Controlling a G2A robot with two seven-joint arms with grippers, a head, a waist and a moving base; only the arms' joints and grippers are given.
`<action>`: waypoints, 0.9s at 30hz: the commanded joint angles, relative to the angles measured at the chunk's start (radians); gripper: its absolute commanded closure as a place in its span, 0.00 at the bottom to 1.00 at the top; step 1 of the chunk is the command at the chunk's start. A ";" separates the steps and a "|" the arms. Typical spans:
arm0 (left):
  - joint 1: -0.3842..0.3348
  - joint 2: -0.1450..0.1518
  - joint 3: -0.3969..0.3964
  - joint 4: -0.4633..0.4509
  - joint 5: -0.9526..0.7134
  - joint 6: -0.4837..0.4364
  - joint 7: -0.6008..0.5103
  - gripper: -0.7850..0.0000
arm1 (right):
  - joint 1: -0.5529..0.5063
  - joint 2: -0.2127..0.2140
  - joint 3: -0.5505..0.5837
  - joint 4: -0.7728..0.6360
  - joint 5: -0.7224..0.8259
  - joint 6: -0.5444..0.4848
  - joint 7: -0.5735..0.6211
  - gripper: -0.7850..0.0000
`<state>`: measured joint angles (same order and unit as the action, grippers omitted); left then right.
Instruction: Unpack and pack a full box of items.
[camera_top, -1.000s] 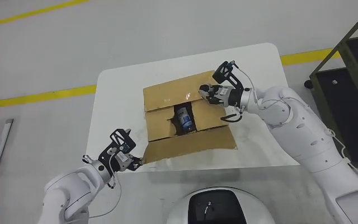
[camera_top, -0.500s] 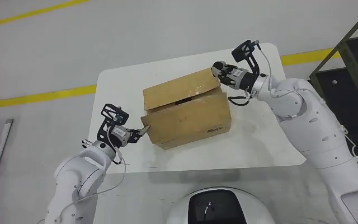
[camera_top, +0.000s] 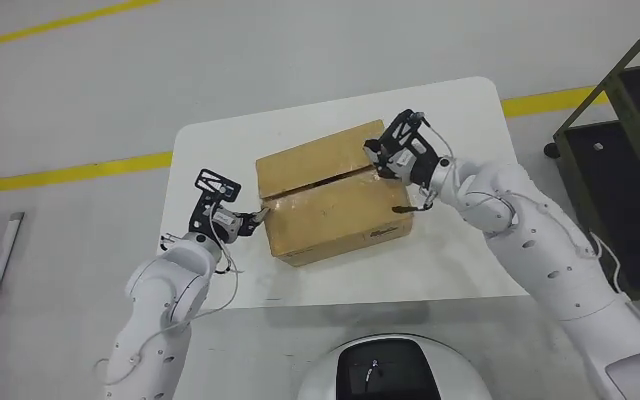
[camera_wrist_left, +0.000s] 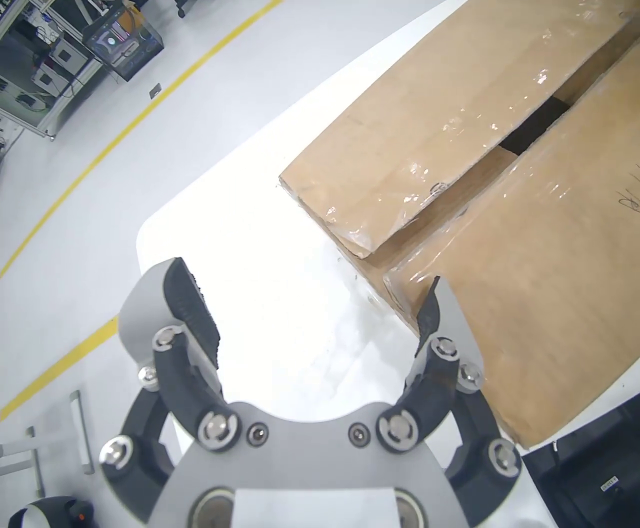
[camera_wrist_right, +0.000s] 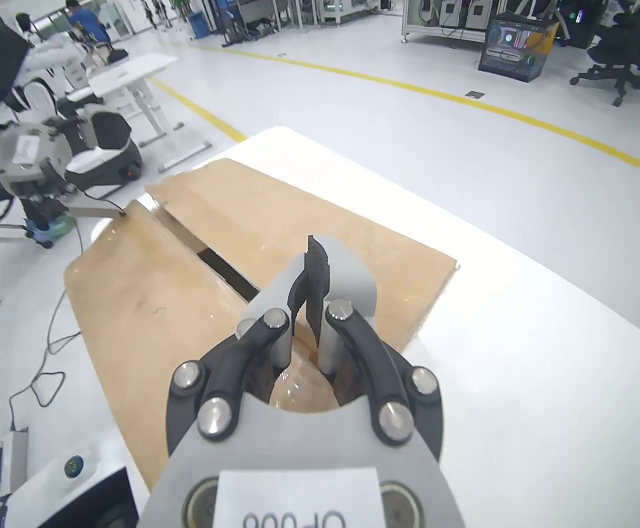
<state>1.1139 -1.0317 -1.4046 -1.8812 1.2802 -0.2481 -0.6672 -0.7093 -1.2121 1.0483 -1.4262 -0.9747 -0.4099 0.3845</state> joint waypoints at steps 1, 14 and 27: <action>-0.002 -0.001 0.003 0.002 0.000 0.004 -0.004 0.00 | -0.002 -0.004 -0.019 0.009 -0.033 0.013 -0.016 1.00; -0.001 -0.004 -0.002 0.026 0.004 0.004 -0.007 0.00 | 0.026 -0.029 -0.070 0.021 -0.054 0.064 -0.034 1.00; 0.031 0.004 -0.094 0.008 0.018 0.007 0.004 0.00 | 0.058 -0.058 -0.126 0.083 -0.072 0.088 -0.038 1.00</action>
<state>1.1356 -1.0291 -1.4836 -1.8705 1.2959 -0.2448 -0.6625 -0.6527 -1.2692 0.9234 -1.3444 -1.0466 -0.3230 0.3453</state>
